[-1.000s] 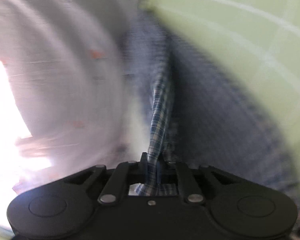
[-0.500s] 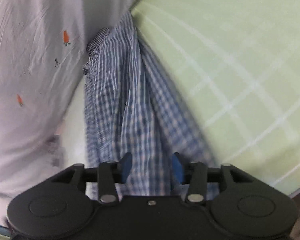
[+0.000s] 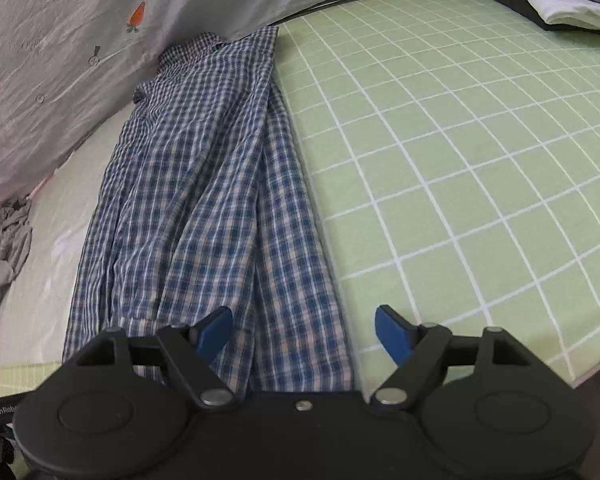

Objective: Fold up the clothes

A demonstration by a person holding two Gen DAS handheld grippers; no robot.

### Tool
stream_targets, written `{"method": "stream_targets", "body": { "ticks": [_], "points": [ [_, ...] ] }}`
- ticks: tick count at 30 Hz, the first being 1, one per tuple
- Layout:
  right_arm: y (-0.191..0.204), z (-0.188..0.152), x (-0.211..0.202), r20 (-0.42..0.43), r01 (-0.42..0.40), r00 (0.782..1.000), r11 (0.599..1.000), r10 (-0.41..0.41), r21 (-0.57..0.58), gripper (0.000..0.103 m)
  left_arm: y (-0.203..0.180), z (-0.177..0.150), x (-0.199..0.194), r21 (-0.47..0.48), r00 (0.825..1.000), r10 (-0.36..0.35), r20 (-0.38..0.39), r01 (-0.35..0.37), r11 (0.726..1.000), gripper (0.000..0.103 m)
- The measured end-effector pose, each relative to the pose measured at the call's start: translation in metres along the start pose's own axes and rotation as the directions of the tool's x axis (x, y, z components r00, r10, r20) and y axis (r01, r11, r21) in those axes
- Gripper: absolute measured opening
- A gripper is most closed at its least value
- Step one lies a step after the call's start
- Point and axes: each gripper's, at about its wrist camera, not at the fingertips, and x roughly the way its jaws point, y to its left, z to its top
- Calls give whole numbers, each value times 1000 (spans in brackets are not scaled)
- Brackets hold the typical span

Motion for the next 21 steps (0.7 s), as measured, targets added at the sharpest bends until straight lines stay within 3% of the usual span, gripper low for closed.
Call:
{"method": "stream_targets", "body": {
  "ticks": [7, 8, 11, 12, 13, 14, 16, 21],
  "points": [
    [14, -17, -8, -9, 14, 1000, 998, -15, -66, 75, -6, -21, -4, 67, 1000, 23, 4, -23, 998, 58],
    [18, -19, -7, -10, 19, 1000, 996, -20, -82, 71, -8, -24, -5, 76, 1000, 21, 4, -21, 997, 56],
    [27, -23, -7, -22, 17, 1000, 992, -19, -127, 53, -10, -30, -9, 95, 1000, 0, 0, 0, 995, 33],
    [29, -24, -7, -33, 2, 999, 990, -6, -138, 49, -10, -32, -9, 100, 1000, -22, -7, 23, 995, 14],
    [30, -26, -8, -48, -21, 999, 990, 14, -141, 38, -9, -33, -9, 100, 999, -50, -21, 51, 994, 4],
    [30, -26, -7, -67, -42, 997, 991, 34, -129, 21, -8, -34, -10, 94, 998, -64, -27, 66, 993, 4],
    [24, -25, -6, -106, -88, 991, 994, 80, -65, 6, -6, -35, -11, 82, 995, -92, -39, 95, 992, 3],
    [12, -12, -26, -75, -143, 987, 989, 144, 22, 3, 7, -17, -33, -17, 976, -218, -4, 218, 976, 2]
  ]
}}
